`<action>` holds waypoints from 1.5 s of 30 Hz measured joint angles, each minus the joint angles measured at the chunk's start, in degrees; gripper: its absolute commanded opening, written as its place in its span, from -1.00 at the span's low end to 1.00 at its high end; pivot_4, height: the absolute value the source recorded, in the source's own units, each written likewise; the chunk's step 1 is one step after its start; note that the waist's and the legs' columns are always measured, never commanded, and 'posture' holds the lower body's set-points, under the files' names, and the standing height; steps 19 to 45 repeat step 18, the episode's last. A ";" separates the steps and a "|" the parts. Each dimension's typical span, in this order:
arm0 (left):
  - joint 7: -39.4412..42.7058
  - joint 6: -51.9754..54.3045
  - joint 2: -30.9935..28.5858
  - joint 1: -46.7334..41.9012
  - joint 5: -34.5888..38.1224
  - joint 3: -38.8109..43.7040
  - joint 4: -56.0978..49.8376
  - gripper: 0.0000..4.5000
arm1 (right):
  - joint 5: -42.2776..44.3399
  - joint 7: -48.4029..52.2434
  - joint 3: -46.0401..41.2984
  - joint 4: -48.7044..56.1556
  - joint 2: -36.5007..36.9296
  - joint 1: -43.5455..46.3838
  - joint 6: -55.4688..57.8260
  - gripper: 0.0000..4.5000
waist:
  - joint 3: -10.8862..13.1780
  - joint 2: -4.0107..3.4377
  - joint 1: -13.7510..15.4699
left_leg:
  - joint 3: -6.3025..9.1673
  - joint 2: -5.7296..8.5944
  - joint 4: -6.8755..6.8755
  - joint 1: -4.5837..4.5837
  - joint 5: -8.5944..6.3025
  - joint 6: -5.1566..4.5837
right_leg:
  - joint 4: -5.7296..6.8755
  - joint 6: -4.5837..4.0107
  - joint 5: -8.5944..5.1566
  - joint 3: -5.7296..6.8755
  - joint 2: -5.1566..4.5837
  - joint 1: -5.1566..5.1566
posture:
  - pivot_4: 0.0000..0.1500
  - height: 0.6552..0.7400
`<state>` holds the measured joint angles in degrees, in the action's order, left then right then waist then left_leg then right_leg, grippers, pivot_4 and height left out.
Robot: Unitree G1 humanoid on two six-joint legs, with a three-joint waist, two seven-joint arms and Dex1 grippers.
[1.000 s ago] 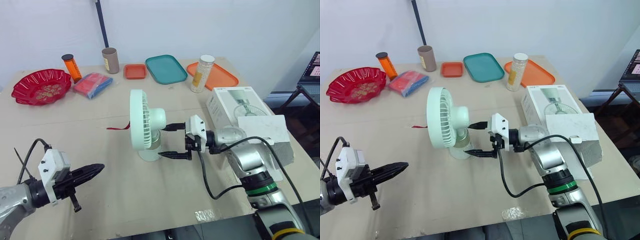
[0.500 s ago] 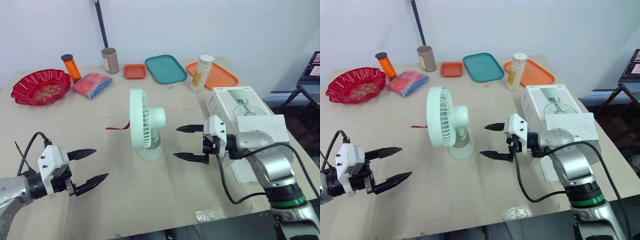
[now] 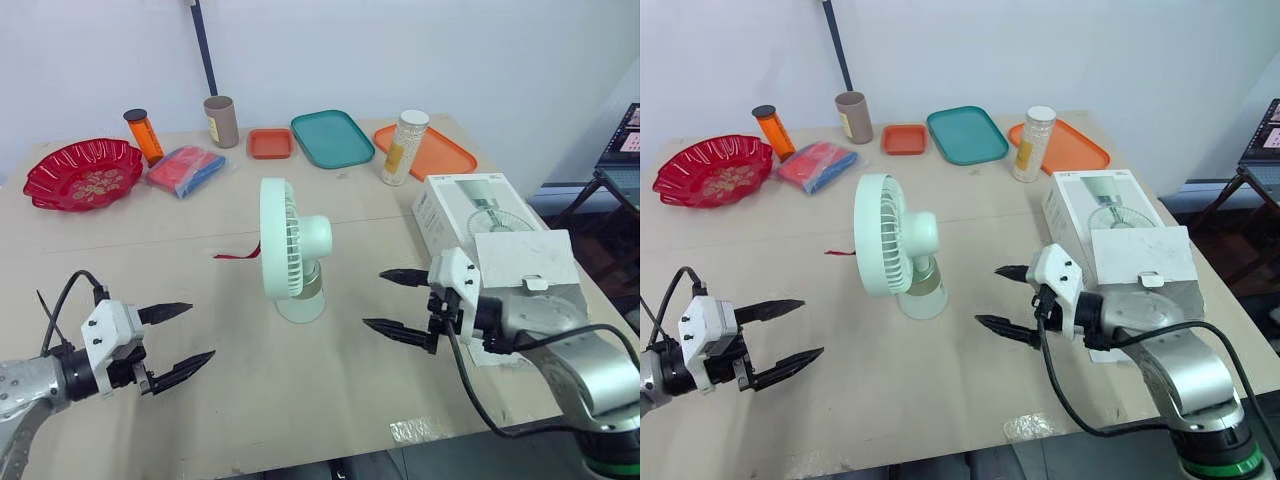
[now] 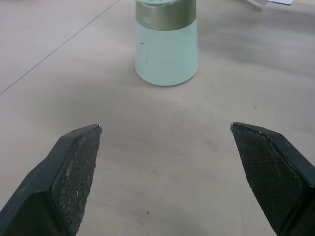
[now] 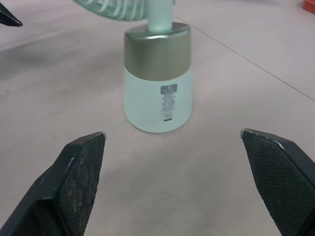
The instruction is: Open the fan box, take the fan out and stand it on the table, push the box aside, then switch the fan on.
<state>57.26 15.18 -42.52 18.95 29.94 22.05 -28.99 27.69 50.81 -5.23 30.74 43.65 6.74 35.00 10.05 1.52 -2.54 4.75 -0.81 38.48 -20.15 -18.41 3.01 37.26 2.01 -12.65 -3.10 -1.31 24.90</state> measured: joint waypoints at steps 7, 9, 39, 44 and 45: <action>-0.93 -0.36 0.76 4.37 -0.14 0.75 -1.34 0.99 | -2.99 3.18 -4.61 0.66 2.99 -9.30 -9.47 1.00 | 0.00 0.00 -0.05 | -0.04 -0.02 0.00 0.36 -0.09 -0.17 | -0.04 0.03 -0.05 -0.06 0.06 -0.45 | 1.00 1.00; -0.58 -1.80 0.96 6.12 -0.96 0.78 -1.36 0.99 | -3.82 4.16 -4.65 -0.08 3.00 -10.04 -12.20 1.00 | 0.00 0.00 -0.08 | -0.09 -0.03 -0.02 0.77 -0.18 -0.33 | -0.09 0.06 -0.19 -0.12 0.10 -0.85 | 1.00 1.00; -2.61 -5.25 1.67 8.46 -4.26 1.55 -1.35 0.99 | -4.99 6.80 -4.36 -3.29 3.22 -9.99 -17.69 1.00 | 0.00 0.00 -0.01 | -0.05 0.01 -0.02 1.01 -0.31 -0.56 | -0.15 0.17 -0.46 -0.17 0.08 -1.42 | 1.00 1.00; -2.61 -5.25 1.67 8.46 -4.26 1.55 -1.35 0.99 | -4.99 6.80 -4.36 -3.29 3.22 -9.99 -17.69 1.00 | 0.00 0.00 -0.01 | -0.05 0.01 -0.02 1.01 -0.31 -0.56 | -0.15 0.17 -0.46 -0.17 0.08 -1.42 | 1.00 1.00; -2.61 -5.25 1.67 8.46 -4.26 1.55 -1.35 0.99 | -4.99 6.80 -4.36 -3.29 3.22 -9.99 -17.69 1.00 | 0.00 0.00 -0.01 | -0.05 0.01 -0.02 1.01 -0.31 -0.56 | -0.15 0.17 -0.46 -0.17 0.08 -1.42 | 1.00 1.00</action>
